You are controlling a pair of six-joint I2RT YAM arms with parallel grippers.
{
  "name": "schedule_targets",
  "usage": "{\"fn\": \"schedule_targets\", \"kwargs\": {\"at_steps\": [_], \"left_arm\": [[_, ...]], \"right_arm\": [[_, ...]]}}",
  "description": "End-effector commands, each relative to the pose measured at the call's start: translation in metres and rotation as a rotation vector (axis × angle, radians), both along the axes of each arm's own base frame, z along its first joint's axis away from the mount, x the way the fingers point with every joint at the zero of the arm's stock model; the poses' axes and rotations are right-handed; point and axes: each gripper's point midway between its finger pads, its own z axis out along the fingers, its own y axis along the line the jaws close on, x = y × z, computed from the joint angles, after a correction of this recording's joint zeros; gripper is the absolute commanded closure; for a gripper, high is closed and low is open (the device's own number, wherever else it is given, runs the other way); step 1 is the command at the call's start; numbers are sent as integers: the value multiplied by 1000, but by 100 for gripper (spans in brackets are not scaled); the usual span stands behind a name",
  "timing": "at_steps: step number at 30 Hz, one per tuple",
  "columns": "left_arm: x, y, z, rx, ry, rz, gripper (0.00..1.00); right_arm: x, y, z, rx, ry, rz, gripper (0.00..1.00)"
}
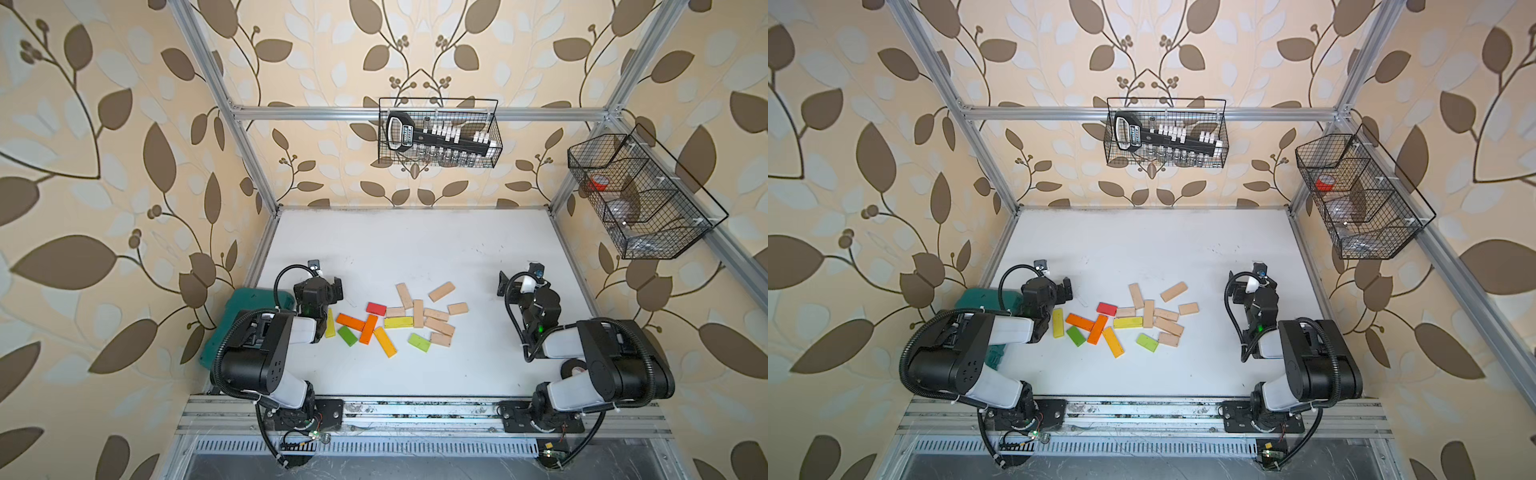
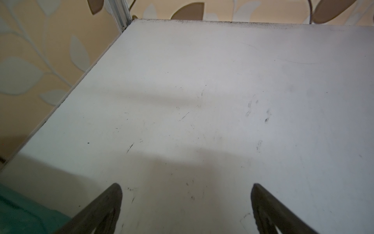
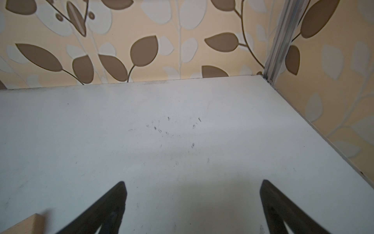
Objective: Assemble a giraffe with building blocks
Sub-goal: Pick up the building block from the center of the board.
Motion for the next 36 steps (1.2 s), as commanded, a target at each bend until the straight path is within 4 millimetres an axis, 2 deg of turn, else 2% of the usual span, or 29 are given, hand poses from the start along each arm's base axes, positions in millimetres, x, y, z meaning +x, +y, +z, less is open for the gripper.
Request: {"fn": "schedule_targets", "kwargs": {"at_steps": [1,33,36], "left_arm": [[8,0,16,-13,-52,5,1],[9,0,16,-17,-52,3,1],[5,11,22,-10,-62,68,1]], "right_arm": [[4,-1,7,5,-22,-11,1],[4,-3,7,15,-21,-1,1],[4,-15,26,-3,-15,-114,2]]}}
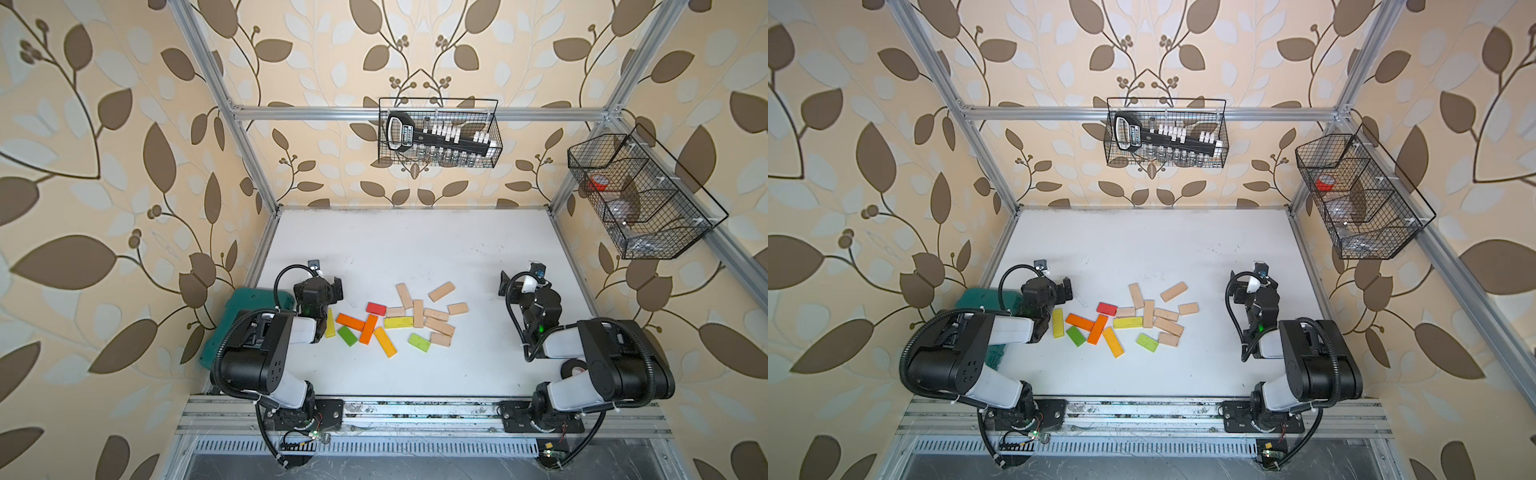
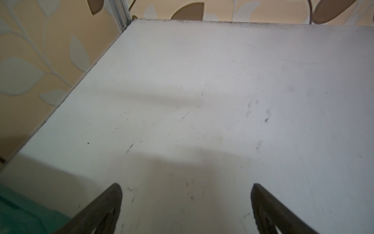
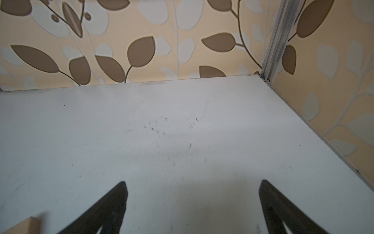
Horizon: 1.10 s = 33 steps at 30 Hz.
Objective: Assemble a giraffe with building blocks
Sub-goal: Pick up the building block from the center of the board.
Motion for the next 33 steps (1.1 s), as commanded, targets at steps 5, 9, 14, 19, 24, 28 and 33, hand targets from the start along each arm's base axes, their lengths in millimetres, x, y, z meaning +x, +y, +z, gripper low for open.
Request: {"fn": "schedule_targets", "kwargs": {"at_steps": [5,9,14,19,24,28,33], "left_arm": [[5,4,69,76,-12,117,1],[-15,6,130,-70,-41,214,3],[-59,-5,179,-270,3,213,3],[-108,-34,213,-377,95,42,8],[-144,-68,211,-486,237,-127,12],[-161,-84,199,-548,345,-192,13],[-171,-96,190,-597,420,-229,13]], "right_arm": [[4,-25,95,132,-61,-218,2],[-6,-19,121,298,-41,-230,3],[-22,18,133,389,52,-181,3],[-46,69,134,473,223,-88,5],[-66,118,121,421,392,-9,5],[-77,153,98,350,523,67,5],[-84,185,67,208,608,178,5]]}}
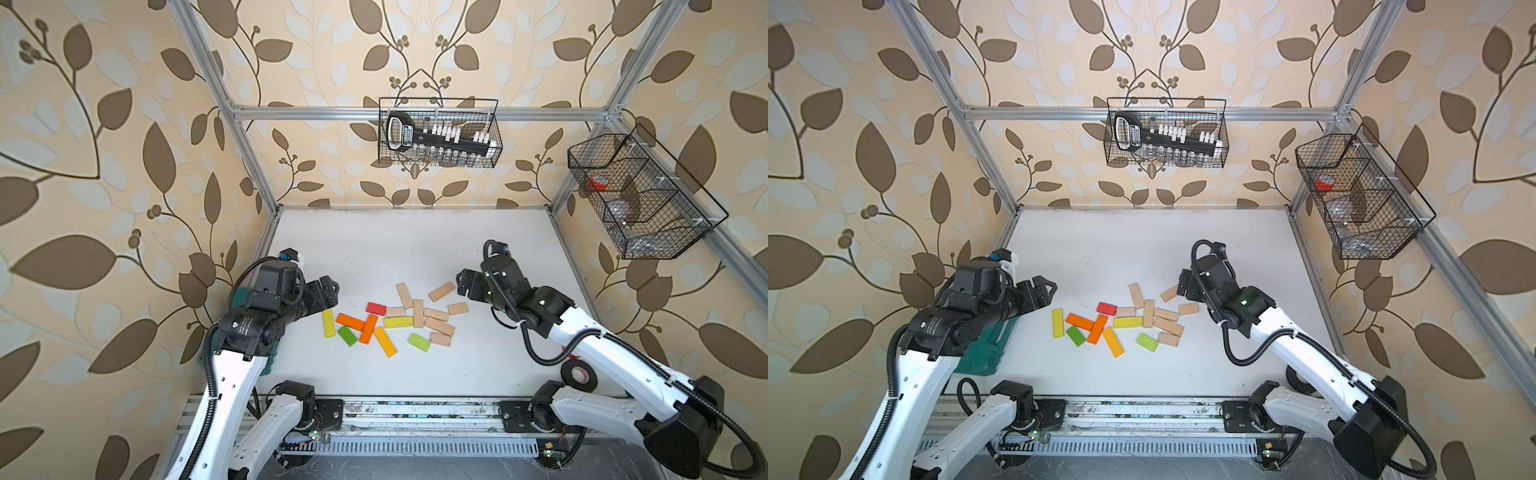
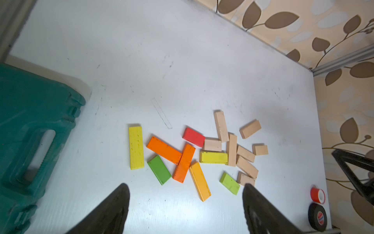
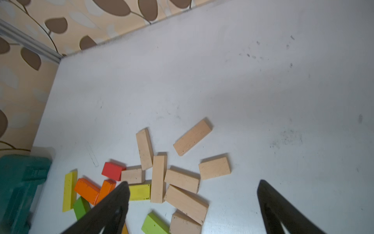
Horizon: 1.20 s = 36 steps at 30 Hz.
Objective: Assemble a giraffe with building blocks
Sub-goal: Pick up the building block from the center of the board.
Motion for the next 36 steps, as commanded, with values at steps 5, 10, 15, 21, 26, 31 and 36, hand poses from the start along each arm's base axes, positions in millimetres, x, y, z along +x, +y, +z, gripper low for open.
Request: {"fn": "schedule_targets", "kwargs": {"at_steps": [5,10,15,21,26,31,36], "left_arm": [[-19,-28,-17,-100,161,-110,12],[-7,-46,-27,-130,204,-174,9],[6,-60,-45,-148,231,-226,7],[14,-73,-67,-162,289,-289,2],[16,-89,-78,-202,296,-347,1],[17,-100,-81,-245,266,-375,1],[17,-101,-79,-250,264,-383,1]], "right_arm": [[-4,15,-39,-219,76,224,4],[9,29,-51,-295,88,367,2],[29,33,-70,-331,144,448,1],[53,38,-78,-317,174,501,1],[67,43,-91,-337,225,524,1],[78,53,-106,-337,268,542,1],[82,57,-118,-341,303,550,1]]}}
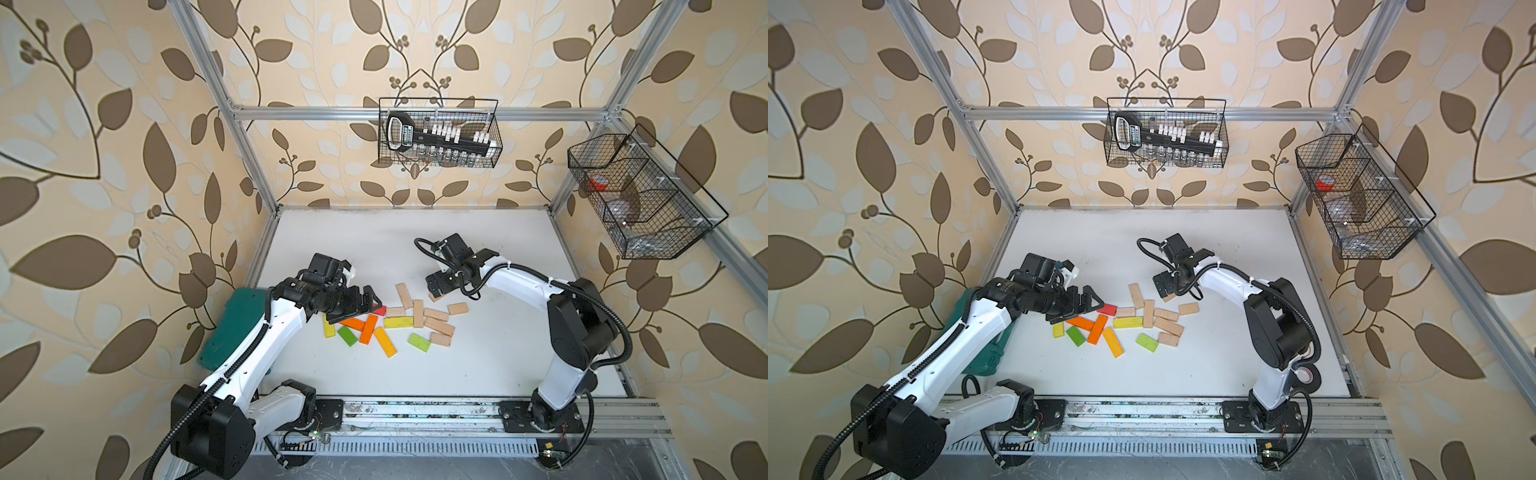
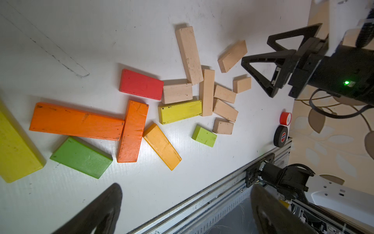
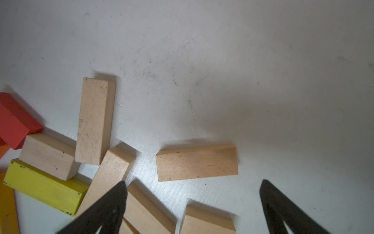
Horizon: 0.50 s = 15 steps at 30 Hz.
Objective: Assemble a giraffe with building blocks
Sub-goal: Pick up the building block from the center of the board.
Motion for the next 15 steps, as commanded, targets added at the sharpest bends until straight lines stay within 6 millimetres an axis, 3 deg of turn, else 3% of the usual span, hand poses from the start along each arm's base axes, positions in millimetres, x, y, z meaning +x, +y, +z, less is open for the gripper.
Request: {"fn": "schedule_targets", "kwargs": {"at_steps": [1,9,15], "left_arm": [[0,-9,12,-46,-41,-35,1],[-4,-9,11,-47,-39,-34,1],[-7,-8,9,-46,-33,-32,1]], "right_arm": [[3,3,-4,-9,32,16,1],[1,-2,-30,-60,95,-12,1],[2,-5,-37,-80,109,-31,1]]}}
